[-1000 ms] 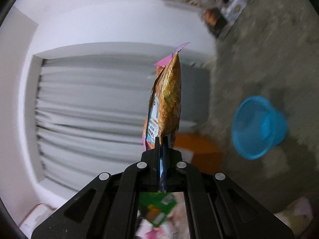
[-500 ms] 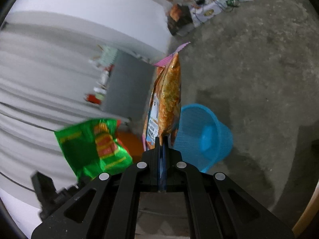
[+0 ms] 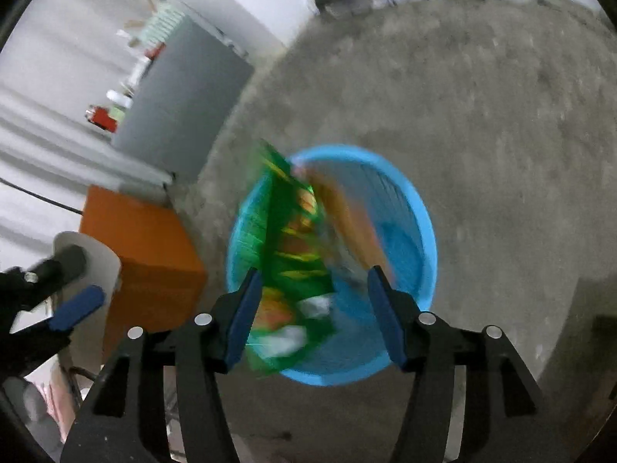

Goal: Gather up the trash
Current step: 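Open both grippers to drop the bags into the blue wastebasket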

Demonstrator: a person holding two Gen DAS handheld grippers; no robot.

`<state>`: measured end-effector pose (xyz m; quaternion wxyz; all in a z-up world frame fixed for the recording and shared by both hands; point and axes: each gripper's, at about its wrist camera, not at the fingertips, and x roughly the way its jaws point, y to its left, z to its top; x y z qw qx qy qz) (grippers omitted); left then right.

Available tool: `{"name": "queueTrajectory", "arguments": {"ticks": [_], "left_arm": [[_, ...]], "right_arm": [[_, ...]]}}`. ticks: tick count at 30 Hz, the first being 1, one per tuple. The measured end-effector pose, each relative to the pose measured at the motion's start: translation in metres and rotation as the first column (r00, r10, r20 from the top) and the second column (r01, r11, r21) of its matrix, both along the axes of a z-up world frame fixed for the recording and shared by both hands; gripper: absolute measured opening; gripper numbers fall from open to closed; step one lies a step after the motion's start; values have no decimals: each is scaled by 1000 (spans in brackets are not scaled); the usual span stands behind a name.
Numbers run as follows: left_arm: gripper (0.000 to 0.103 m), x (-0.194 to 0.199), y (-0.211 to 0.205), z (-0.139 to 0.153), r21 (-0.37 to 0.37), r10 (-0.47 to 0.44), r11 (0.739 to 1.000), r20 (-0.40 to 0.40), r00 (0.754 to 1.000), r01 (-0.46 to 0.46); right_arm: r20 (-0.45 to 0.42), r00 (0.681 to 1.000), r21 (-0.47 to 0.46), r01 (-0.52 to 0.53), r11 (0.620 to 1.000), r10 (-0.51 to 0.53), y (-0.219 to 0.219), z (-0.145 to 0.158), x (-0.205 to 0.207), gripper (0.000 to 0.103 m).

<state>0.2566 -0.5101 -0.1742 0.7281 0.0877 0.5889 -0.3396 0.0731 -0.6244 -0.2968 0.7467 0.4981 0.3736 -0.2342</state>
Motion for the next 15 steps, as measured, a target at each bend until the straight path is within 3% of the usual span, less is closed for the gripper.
{"name": "queueTrajectory", "arguments": {"ticks": [5,15], "left_arm": [[63,-4,21,20,-48,-11,999,24,1000,12],[65,-33,73,92,-165,-43,984,127,991,63]], "right_arm": [[53,998,50,31,998,-34,-6,-2,-40,56],[111,992,33,56,998,-59,2,39,-88,59]]}}
